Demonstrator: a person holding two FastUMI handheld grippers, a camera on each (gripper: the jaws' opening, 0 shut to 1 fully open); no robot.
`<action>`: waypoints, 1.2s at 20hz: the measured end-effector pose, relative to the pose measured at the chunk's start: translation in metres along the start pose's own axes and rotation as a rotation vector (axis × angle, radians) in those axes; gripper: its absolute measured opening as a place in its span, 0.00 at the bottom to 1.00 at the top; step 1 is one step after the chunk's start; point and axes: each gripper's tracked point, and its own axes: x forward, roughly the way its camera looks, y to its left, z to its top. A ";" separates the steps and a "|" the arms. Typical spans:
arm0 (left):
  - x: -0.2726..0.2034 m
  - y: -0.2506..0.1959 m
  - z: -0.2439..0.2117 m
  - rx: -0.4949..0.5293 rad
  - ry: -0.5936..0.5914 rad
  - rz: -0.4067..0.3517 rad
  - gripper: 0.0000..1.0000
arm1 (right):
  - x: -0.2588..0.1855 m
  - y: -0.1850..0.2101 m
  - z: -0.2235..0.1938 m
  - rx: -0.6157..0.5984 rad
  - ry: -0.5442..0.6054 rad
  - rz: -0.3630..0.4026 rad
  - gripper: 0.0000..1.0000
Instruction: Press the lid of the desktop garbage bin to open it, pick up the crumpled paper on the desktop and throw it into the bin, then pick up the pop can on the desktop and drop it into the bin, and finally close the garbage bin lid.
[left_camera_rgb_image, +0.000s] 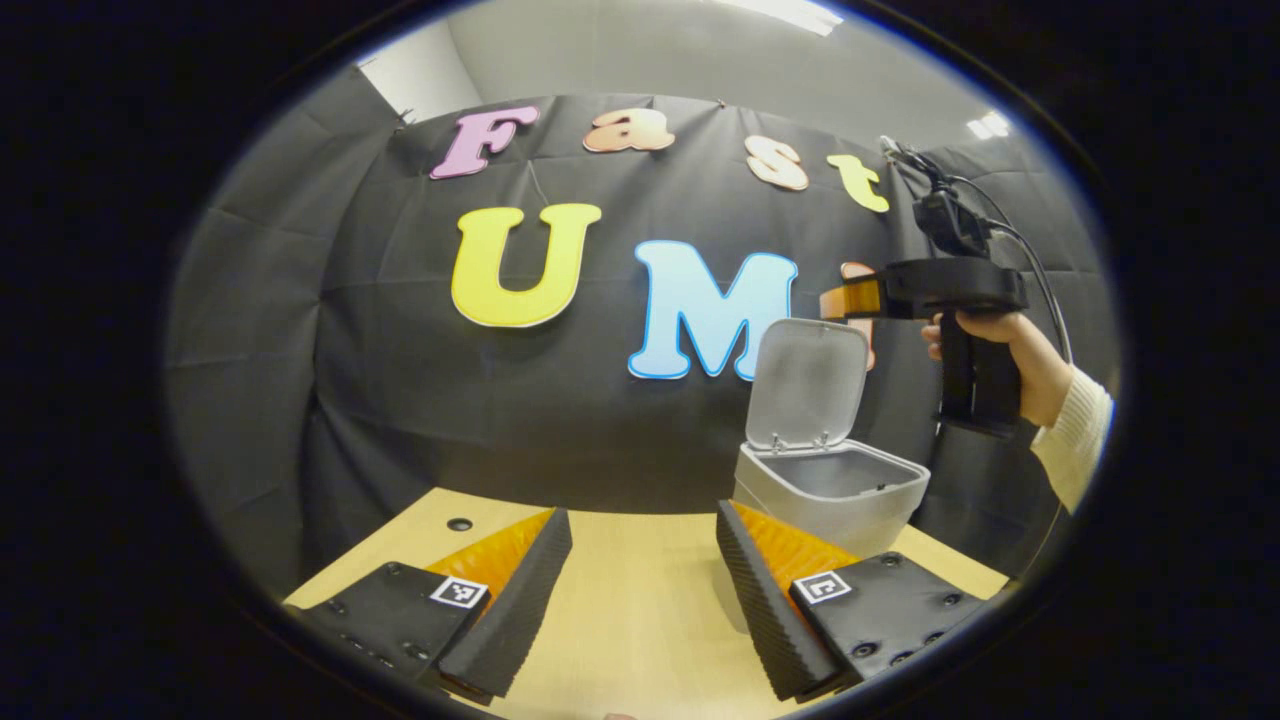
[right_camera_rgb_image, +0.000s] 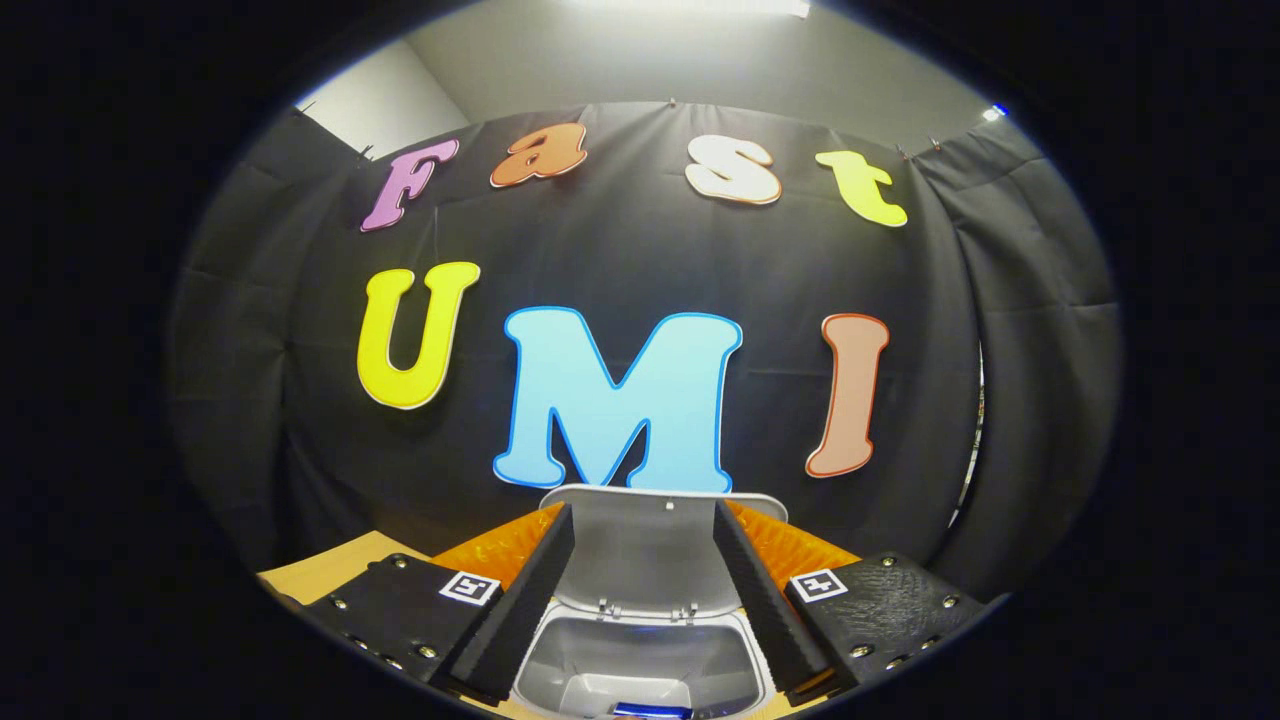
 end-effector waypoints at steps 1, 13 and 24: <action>0.005 0.000 0.000 0.005 0.003 -0.004 0.96 | 0.007 -0.001 0.005 -0.006 -0.002 -0.005 0.90; 0.017 0.021 0.024 -0.001 0.018 0.023 0.95 | 0.064 -0.005 0.003 -0.019 0.068 -0.045 0.90; 0.002 0.018 0.019 -0.006 -0.032 0.030 0.96 | 0.042 -0.006 -0.009 -0.028 0.053 -0.041 0.91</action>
